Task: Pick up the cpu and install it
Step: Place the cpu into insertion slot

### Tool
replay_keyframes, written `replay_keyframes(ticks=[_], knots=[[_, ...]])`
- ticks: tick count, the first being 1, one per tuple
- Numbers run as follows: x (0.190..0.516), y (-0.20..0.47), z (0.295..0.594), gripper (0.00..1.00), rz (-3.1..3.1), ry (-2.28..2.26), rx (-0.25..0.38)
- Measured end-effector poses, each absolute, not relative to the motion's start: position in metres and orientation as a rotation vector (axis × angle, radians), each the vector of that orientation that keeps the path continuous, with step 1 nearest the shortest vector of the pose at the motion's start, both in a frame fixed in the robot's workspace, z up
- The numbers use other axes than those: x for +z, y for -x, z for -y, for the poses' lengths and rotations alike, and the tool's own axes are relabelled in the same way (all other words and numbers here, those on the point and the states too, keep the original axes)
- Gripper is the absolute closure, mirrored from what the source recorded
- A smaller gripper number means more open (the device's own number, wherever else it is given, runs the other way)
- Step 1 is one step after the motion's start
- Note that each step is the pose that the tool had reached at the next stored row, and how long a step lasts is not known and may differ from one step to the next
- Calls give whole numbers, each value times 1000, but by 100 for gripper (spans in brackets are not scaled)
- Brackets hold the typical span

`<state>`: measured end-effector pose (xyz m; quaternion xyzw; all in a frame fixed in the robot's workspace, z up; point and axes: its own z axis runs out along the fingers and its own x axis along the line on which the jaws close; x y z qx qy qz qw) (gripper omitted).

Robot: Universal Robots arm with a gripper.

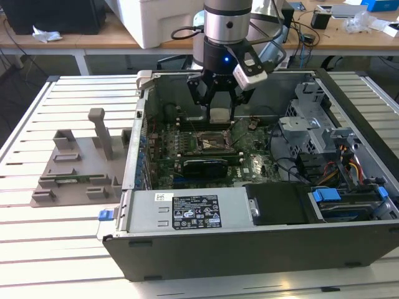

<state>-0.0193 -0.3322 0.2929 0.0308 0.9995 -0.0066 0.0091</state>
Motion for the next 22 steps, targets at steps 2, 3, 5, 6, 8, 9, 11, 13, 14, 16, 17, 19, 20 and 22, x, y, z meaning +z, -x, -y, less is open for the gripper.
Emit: replay_keyframes(ticks=[2, 3, 5, 6, 8, 9, 11, 13, 14, 16, 17, 19, 20, 22], knots=[[293, 19, 332, 45, -3119, -166, -23], [293, 19, 332, 45, -3117, -197, -23], [293, 19, 332, 45, -3111, -283, -26], [293, 19, 332, 45, -3109, -305, -27], [293, 19, 332, 45, -3105, -342, -29], [293, 19, 332, 45, -3104, -354, -30], [293, 19, 332, 45, -3101, -381, -30], [293, 19, 332, 45, -3096, -418, -31], [293, 19, 332, 45, -3094, -438, -32], [293, 19, 332, 45, -3090, -461, -33], [293, 19, 332, 45, -3089, -470, -34], [293, 19, 332, 45, -3086, -492, -34], [293, 19, 332, 45, -3084, -502, -34], [293, 19, 332, 45, -3081, -522, -35]])
